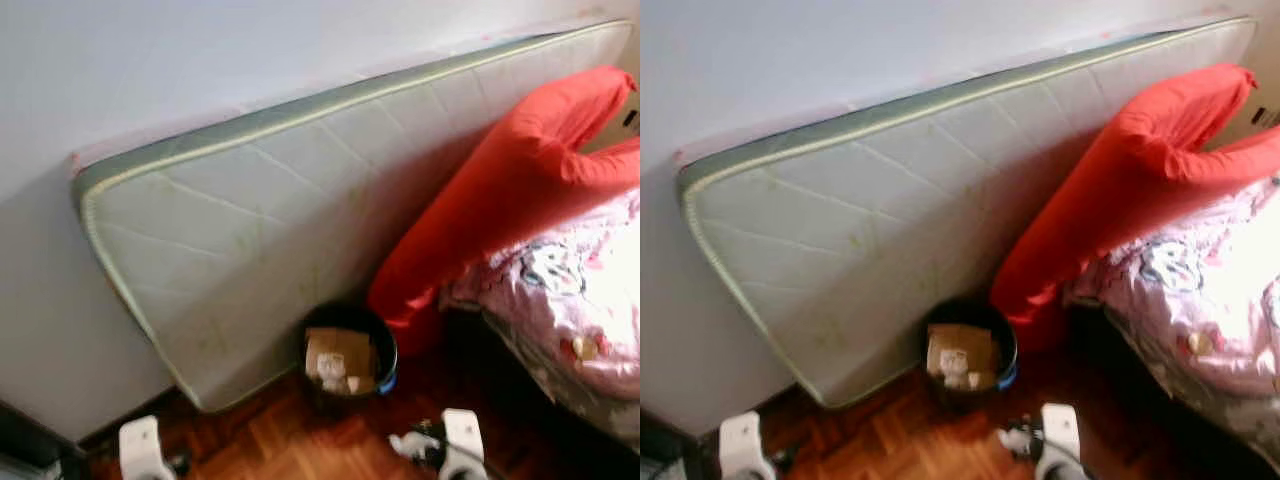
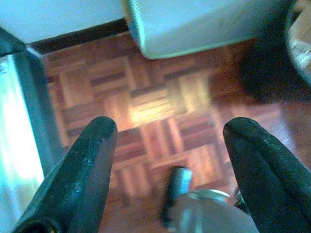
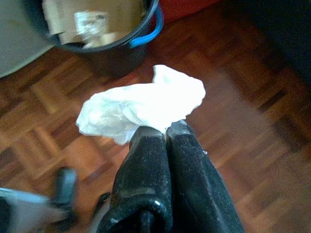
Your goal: Clean up the room
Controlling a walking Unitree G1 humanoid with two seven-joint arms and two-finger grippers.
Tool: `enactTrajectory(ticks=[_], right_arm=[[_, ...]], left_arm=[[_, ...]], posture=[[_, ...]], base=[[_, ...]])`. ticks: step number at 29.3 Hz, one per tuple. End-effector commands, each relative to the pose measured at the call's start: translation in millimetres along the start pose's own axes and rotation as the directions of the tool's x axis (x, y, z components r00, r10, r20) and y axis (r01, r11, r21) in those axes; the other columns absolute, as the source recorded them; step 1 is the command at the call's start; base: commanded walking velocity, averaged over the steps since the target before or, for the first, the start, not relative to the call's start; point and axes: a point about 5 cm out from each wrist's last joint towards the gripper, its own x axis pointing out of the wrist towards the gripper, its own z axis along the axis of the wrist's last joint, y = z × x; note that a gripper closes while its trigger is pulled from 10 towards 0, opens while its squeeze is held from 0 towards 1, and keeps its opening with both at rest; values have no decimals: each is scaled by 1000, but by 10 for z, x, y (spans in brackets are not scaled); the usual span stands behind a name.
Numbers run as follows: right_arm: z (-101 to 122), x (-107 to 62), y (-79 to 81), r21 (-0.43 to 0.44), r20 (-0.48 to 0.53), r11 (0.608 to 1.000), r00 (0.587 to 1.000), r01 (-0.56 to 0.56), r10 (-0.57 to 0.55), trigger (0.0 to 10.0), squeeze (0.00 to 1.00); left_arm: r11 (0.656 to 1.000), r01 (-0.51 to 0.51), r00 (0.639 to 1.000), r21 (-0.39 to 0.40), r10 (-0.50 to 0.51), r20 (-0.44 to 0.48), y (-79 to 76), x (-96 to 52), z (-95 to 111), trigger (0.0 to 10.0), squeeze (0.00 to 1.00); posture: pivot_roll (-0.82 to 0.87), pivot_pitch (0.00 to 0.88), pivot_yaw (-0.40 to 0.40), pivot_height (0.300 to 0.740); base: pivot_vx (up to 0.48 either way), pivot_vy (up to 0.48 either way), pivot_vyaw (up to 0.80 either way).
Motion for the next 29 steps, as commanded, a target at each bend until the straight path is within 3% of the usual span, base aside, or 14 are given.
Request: enactTrajectory(ticks=[1,8,29], right_arm=[[81,23,97,-43,30,998,999,-38,40,10000,0],[83,27,125,-38,32,998,998,-43,45,10000,0],[133,27,75,11,67,1000,998,-2,1,10000,0]], left_arm=[[1000,-26,999,16,26,-27,103,-19,-63,10000,0],[1000,-25,999,16,26,-26,99,-18,-61,10000,0],[1000,-25,999,14,25,-24,91,-15,-52,10000,0]], posture=[[156,16,-44,740],[156,17,-46,740],[159,17,-47,740]], base=[[300,0,800],[303,0,757],[308,0,0]])
